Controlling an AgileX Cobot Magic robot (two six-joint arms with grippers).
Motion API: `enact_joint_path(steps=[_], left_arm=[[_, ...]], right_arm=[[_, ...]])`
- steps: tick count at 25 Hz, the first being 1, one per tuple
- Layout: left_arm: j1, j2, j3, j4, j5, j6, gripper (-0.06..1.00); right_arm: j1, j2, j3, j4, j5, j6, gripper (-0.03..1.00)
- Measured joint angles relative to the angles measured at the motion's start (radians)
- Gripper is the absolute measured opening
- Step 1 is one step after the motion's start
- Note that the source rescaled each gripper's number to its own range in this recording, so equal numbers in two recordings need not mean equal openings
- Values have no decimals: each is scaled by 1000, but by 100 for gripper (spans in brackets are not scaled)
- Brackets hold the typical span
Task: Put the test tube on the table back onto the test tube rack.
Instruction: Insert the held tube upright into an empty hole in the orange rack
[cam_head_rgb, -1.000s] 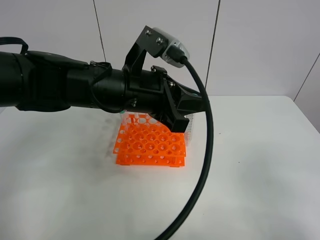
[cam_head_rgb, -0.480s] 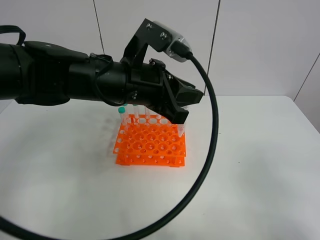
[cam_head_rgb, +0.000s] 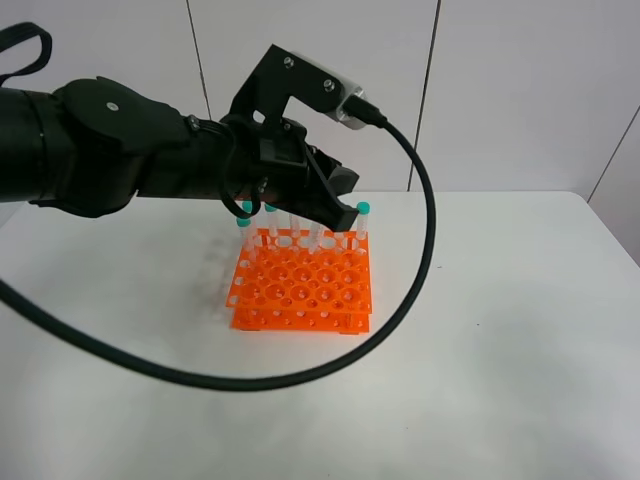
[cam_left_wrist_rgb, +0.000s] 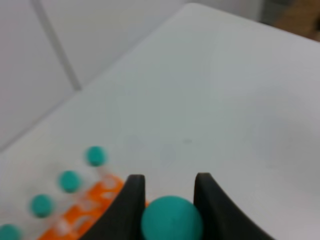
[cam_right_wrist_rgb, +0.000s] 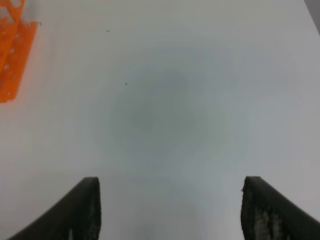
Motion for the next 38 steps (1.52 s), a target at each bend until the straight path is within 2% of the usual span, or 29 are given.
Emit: enact_joint_path(steps=[4, 5, 7, 9, 10, 13, 15, 18, 21, 26, 38], left_arm=[[0, 0, 0, 354, -84, -411, 0], [0, 3, 0, 474, -99, -501, 0], [3, 12, 0, 657, -136, -711, 0], [13, 28, 0, 818, -167, -896, 0], [24, 39, 0, 894, -187, -1002, 0], [59, 75, 0, 1046, -226, -1169, 0], [83, 100, 0, 1087, -247, -1219, 0], [110, 132, 0, 1109, -272, -1237, 0], [136, 162, 1, 1113, -309, -1248, 0], [171, 188, 27, 1116, -436, -1263, 0], [230, 263, 80, 1134, -528, -1269, 0]], right_arm=[[0, 0, 0, 0, 0, 0, 79], [0, 0, 0, 0, 0, 0, 79], [0, 0, 0, 0, 0, 0, 79], [0, 0, 0, 0, 0, 0, 79], [0, 0, 0, 0, 0, 0, 79], [0, 0, 0, 0, 0, 0, 79], [0, 0, 0, 1, 0, 0, 79], [0, 0, 0, 3, 0, 0, 79], [0, 0, 0, 9, 0, 0, 79], [0, 0, 0, 9, 0, 0, 79], [0, 0, 0, 18, 0, 0, 79]])
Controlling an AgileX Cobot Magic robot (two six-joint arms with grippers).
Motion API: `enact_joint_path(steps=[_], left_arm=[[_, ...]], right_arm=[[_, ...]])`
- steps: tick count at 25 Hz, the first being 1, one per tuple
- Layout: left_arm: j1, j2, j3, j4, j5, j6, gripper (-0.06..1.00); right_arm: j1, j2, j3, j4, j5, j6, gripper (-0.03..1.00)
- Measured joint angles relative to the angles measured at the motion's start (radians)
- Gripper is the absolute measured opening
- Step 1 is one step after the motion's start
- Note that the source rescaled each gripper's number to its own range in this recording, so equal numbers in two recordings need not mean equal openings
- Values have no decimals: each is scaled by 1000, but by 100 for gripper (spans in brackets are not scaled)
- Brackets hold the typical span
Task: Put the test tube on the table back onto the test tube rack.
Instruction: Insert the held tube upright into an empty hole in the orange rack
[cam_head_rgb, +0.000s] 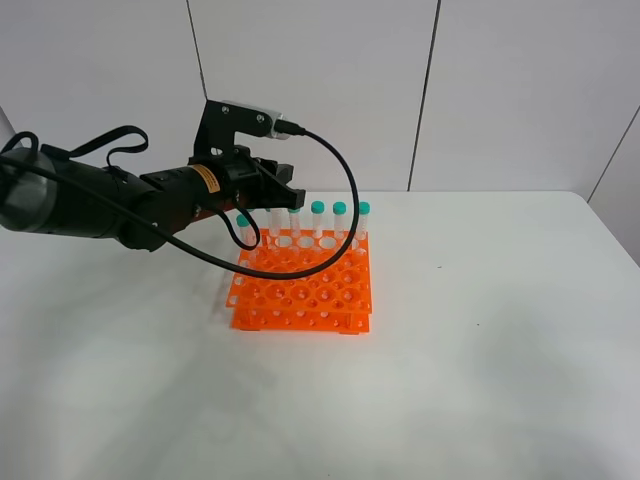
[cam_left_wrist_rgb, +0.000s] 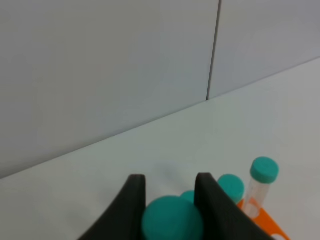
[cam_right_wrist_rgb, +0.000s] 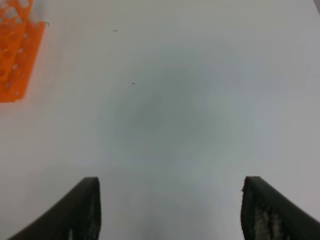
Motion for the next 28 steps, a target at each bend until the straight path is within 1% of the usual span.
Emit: enact_joint_path(steps=[9, 11, 17, 25, 28], left_arm=[[6, 55, 19, 5, -104, 0, 0], [6, 64, 19, 4, -111, 1, 0], [28, 65, 20, 5, -122, 62, 0], [46, 65, 22, 5, -122, 61, 0], [46, 77, 22, 5, -139, 37, 0]], right_arm=[[0, 0, 0, 3, 0, 0, 79], [0, 0, 0, 4, 0, 0, 79], [0, 0, 0, 4, 0, 0, 79], [0, 0, 0, 4, 0, 0, 79], [0, 0, 0, 4, 0, 0, 79]])
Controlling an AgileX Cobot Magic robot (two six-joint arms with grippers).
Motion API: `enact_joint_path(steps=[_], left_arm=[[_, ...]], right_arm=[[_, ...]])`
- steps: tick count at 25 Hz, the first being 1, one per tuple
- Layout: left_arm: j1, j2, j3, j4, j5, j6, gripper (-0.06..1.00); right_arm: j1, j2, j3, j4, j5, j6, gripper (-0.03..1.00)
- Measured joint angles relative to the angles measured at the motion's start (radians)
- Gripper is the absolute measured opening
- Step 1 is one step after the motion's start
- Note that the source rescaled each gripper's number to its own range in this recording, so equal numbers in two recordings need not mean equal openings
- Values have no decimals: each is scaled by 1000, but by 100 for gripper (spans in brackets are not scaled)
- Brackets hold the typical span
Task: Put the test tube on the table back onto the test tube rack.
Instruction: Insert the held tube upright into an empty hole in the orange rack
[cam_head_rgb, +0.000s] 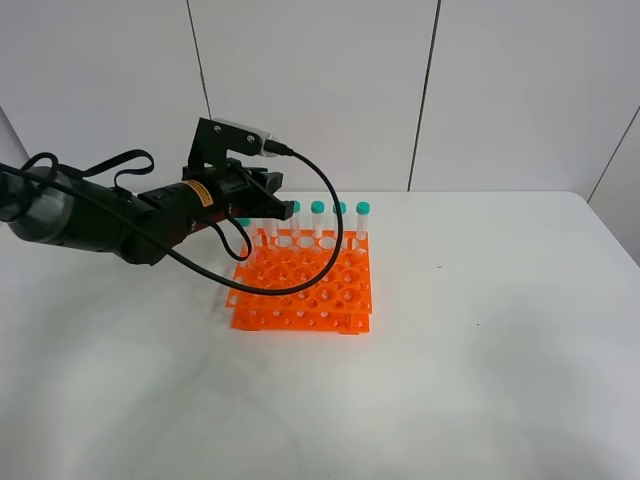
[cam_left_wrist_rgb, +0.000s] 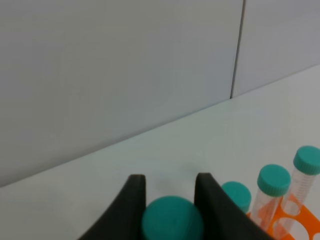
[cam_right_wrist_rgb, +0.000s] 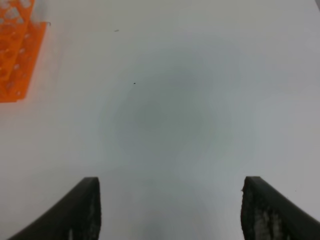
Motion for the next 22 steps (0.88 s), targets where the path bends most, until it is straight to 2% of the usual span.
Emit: enact_joint_path(steps=[22], left_arm=[[1, 46, 8, 0, -34, -60, 0]], right_arm=[[0, 0, 0, 0, 0, 0, 79]])
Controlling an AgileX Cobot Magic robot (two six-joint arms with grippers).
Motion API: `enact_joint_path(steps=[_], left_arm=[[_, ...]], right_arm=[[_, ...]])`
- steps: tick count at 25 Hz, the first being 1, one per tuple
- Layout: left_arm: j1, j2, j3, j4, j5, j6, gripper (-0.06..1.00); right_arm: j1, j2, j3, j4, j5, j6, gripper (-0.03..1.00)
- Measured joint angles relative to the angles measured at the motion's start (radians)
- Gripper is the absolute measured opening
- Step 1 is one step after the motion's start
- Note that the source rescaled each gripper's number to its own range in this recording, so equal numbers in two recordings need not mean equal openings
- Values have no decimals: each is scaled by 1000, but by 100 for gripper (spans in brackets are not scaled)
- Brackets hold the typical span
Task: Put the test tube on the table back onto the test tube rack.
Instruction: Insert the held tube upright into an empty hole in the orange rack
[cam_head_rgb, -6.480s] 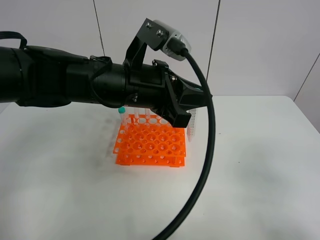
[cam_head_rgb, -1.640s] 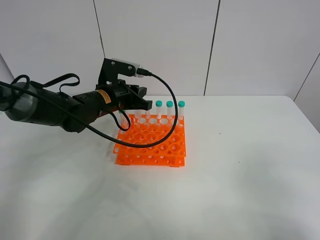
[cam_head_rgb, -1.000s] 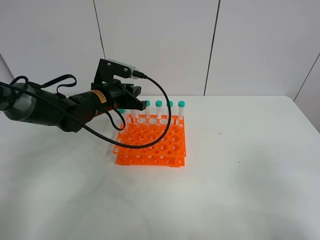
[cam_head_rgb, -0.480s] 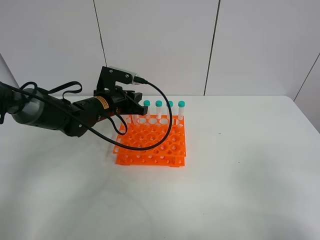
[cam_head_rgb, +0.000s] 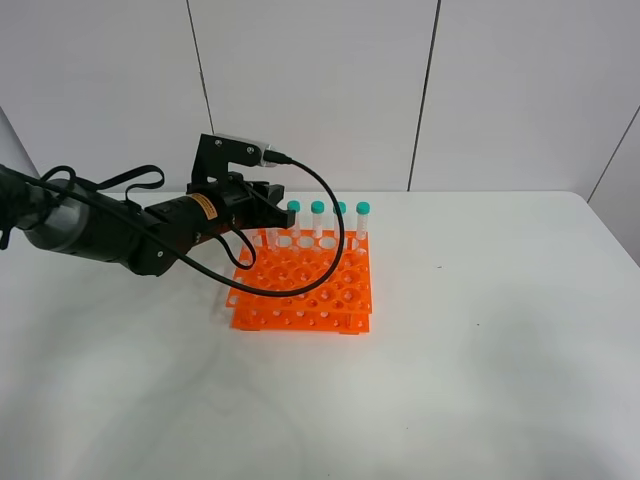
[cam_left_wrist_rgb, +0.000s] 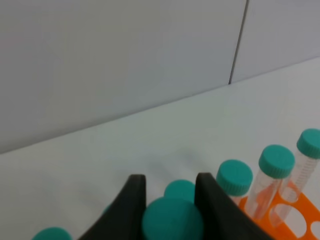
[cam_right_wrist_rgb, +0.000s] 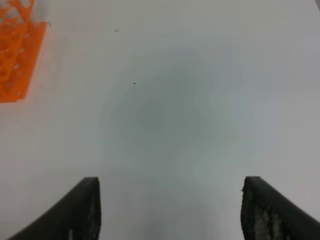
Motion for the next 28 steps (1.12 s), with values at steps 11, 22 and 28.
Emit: enact_joint_path(steps=[11, 22, 28], left_arm=[[0, 12, 0, 0, -13, -1, 0], [0, 14, 0, 0, -23, 1, 0], [3, 54, 0, -2, -31, 8, 0]], right_arm=[[0, 0, 0, 0, 0, 0, 79], [0, 0, 0, 0, 0, 0, 79], [0, 0, 0, 0, 0, 0, 79]])
